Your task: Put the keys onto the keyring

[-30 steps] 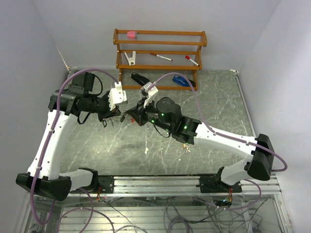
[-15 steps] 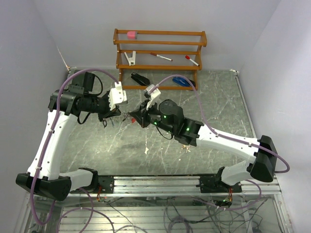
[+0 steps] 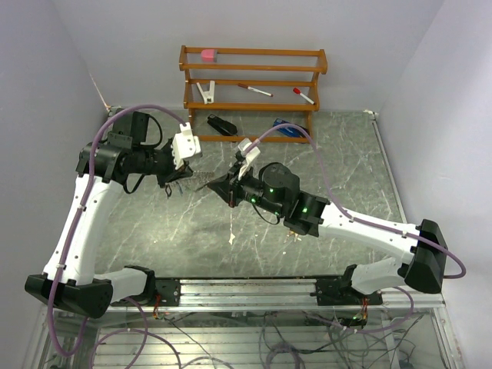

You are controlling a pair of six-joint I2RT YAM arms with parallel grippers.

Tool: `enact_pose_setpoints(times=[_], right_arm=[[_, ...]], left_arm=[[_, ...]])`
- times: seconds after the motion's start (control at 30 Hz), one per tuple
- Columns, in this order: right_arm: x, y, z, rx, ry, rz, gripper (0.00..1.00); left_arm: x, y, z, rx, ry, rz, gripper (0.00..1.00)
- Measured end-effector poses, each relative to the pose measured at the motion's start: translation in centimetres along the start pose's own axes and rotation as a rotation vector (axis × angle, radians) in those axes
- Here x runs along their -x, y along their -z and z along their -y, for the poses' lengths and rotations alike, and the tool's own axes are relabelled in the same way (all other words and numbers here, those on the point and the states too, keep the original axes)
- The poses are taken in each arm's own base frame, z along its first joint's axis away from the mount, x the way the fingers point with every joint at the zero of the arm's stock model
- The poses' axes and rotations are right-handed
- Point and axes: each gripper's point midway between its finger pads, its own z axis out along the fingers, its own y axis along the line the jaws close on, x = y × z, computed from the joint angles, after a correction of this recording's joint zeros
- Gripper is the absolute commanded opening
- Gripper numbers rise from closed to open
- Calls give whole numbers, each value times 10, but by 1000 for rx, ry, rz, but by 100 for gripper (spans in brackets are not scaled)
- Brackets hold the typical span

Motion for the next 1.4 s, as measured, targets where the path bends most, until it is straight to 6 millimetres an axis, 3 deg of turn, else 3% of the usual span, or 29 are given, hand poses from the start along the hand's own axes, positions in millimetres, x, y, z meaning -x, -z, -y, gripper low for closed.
enact_pose_setpoints(times=[0.37,0.5,0.6,0.77,0.83,1.1,1.4], right_arm=[[-4,3,-2,9,-13,-10,0],[-30,26,8,-28,-59,-62,0],[-62,42,20,-80,-109,-126,0],[-119,58,38,-160,-167,-258,0],[-129,61,41,-179,-178,-288,0],[-141,59,47,-206,-200,-316,0],[-152,55,70,-246,-222,-351,0]], left_arm=[[-2,2,4,59,-113,45,7],[-7,6,14,116,-194,80,7],[-8,10,19,150,-254,101,7],[-7,12,19,200,-374,127,7],[-6,14,19,214,-418,133,7],[-10,14,22,273,-617,145,7],[-10,10,15,309,-714,151,7]])
